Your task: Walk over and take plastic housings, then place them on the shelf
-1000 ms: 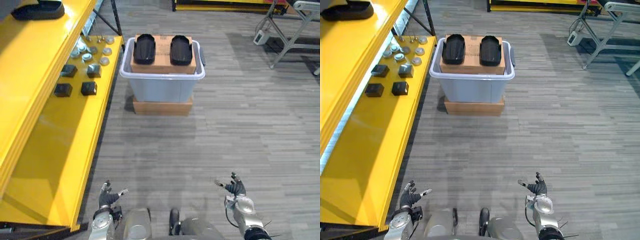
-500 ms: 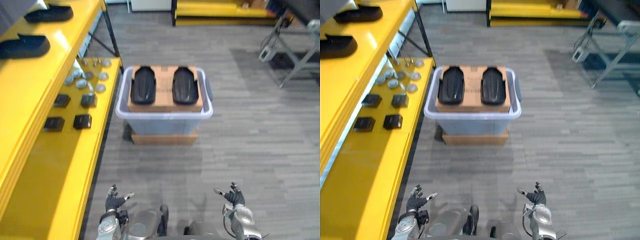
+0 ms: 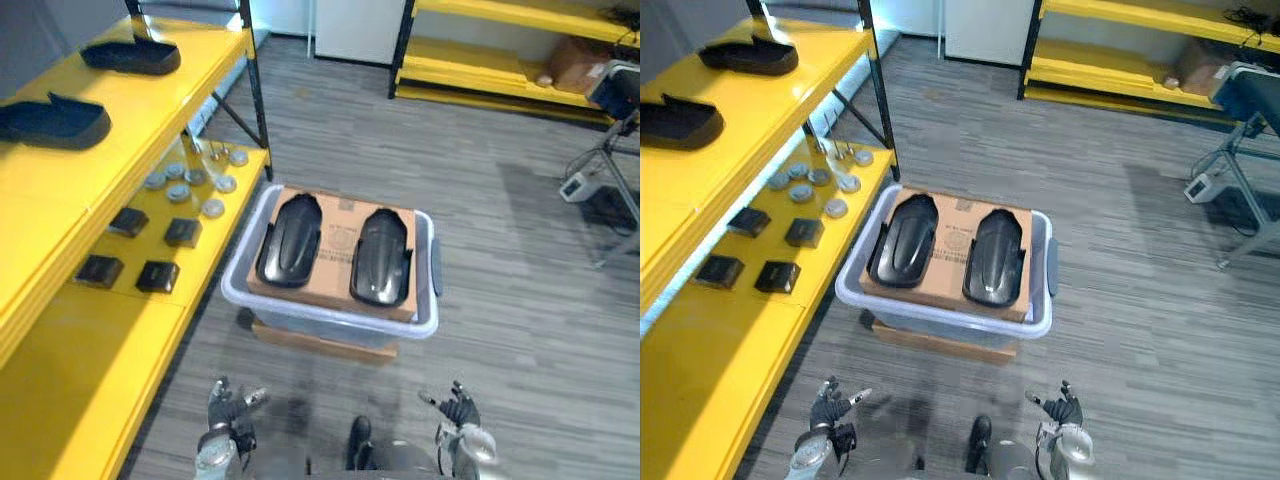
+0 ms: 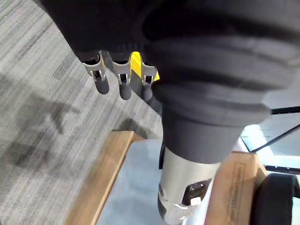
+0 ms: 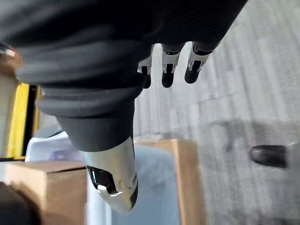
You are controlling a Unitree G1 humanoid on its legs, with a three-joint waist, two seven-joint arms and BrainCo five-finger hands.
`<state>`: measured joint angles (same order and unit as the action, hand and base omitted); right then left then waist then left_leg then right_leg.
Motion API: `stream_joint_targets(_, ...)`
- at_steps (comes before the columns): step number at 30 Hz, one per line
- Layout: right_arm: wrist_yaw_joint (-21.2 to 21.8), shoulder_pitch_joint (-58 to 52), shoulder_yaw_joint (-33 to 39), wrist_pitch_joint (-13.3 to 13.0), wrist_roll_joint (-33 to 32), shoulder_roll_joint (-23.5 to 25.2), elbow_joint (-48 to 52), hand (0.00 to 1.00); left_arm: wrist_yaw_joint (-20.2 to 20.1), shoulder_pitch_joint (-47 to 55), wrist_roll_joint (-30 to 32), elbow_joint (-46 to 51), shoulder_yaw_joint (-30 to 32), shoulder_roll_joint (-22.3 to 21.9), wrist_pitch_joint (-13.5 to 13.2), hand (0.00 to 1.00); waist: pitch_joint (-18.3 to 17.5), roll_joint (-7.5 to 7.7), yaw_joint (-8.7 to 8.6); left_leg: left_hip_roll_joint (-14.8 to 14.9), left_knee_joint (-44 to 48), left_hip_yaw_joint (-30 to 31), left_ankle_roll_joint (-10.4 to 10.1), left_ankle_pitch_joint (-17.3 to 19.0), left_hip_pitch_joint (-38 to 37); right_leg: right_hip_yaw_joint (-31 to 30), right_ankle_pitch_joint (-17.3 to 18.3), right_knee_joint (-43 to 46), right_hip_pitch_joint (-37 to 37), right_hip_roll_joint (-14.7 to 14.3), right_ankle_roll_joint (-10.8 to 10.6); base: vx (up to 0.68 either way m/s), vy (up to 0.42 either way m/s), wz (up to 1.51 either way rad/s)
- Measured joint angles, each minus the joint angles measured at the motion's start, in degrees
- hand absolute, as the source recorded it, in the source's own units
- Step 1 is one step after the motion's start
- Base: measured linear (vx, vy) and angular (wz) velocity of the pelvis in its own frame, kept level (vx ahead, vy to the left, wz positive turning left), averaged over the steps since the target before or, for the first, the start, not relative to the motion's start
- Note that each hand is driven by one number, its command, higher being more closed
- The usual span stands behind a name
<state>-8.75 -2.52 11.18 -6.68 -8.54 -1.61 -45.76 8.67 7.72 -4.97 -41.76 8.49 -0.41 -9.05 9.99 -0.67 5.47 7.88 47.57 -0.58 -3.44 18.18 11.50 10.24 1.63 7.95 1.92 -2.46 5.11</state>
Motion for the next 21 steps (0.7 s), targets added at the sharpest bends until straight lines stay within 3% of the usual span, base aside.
stream_joint_targets(2, -0.1, -0.2, 1.8, 0.0, -0.4, -0.4, 0.0, 0.00, 0.0, -0.5, 0.0, 0.2, -0.1, -1.1, -0.2, 0.00, -0.5, -0.59, -0.17, 0.3, -16.0, 2.4, -2.3, -2.3, 0.1, -0.7, 1.5, -1.5, 1.1, 0.4, -2.2, 0.20, 0.068, -0.43)
stream_joint_targets(3, -0.1, -0.5, 2.3, 0.1, -0.4, -0.7, -0.1, 0.00, 0.0, -0.5, 0.0, 0.1, -0.1, -1.5, -0.2, 0.00, -1.0, -1.53, -0.13, 0.9, -19.3, 3.3, -2.0, -4.5, 0.0, -0.9, 2.1, -1.7, 1.2, 0.1, -2.6, 0.24, 0.163, -0.46)
stream_joint_targets(4, -0.1, -0.9, 2.8, 0.2, -0.4, -1.4, -0.1, 0.00, 0.0, -0.5, 0.0, -0.7, -0.3, -2.2, -0.2, 0.00, -1.8, -4.42, -0.63, 2.2, -23.8, 4.8, -2.1, -9.1, -0.3, -1.4, 2.7, -1.5, 1.4, -1.3, -3.5, 0.19, 0.167, -0.25)
stream_joint_targets(5, -0.1, -1.2, 3.8, 0.6, -0.4, -1.2, -0.5, 0.00, 0.0, -1.3, 0.0, -1.8, -0.2, -1.9, -0.1, 0.00, -1.7, -4.00, -1.13, 2.0, -23.7, 4.5, -1.7, -9.4, -0.9, -1.7, 3.2, -1.1, 1.8, -0.6, -4.0, 0.23, 0.201, -0.15)
stream_joint_targets(6, -0.2, -2.9, 4.3, 0.7, -0.4, -0.1, -0.4, 0.00, 0.1, -1.4, 0.0, -2.0, -0.7, -0.9, -0.2, 0.00, -1.9, -1.82, -1.47, 0.6, -26.3, 3.2, -1.6, -9.5, -3.2, -2.7, 4.2, 0.1, 1.9, 1.3, -5.4, 0.14, 0.137, -0.04)
stream_joint_targets(9, -0.6, -4.2, 4.8, 0.7, -0.6, 0.7, -0.4, 0.00, 0.1, -1.4, 0.0, -2.0, -1.7, 1.7, -0.1, 0.00, -2.8, 1.16, -1.48, -1.1, -28.2, 0.4, -0.9, -9.4, -4.5, -4.8, 4.9, 0.1, 1.4, 3.5, -6.5, 0.11, 0.120, -0.28)
stream_joint_targets(13, -1.2, -4.0, 6.2, 0.7, -1.1, 0.2, 2.8, 0.00, 0.1, -1.1, 0.1, -2.0, -1.6, 3.3, -0.1, 0.00, -3.1, 1.34, -1.56, -2.0, -29.7, -1.3, -0.4, -9.3, -5.8, -6.8, 4.9, -0.1, 1.0, 4.6, -7.2, 0.03, 0.077, -0.27)
stream_joint_targets(21, -4.3, -4.0, 7.2, 0.0, 0.5, -5.7, 26.4, 0.00, 0.0, 2.4, 1.2, -1.7, -3.0, 4.1, -0.2, 0.00, -3.7, 1.52, -1.67, -3.9, -34.8, -2.1, 1.1, -11.2, -6.6, -8.0, 4.1, -2.4, -0.3, 5.6, -8.0, 0.02, 0.014, -0.04)
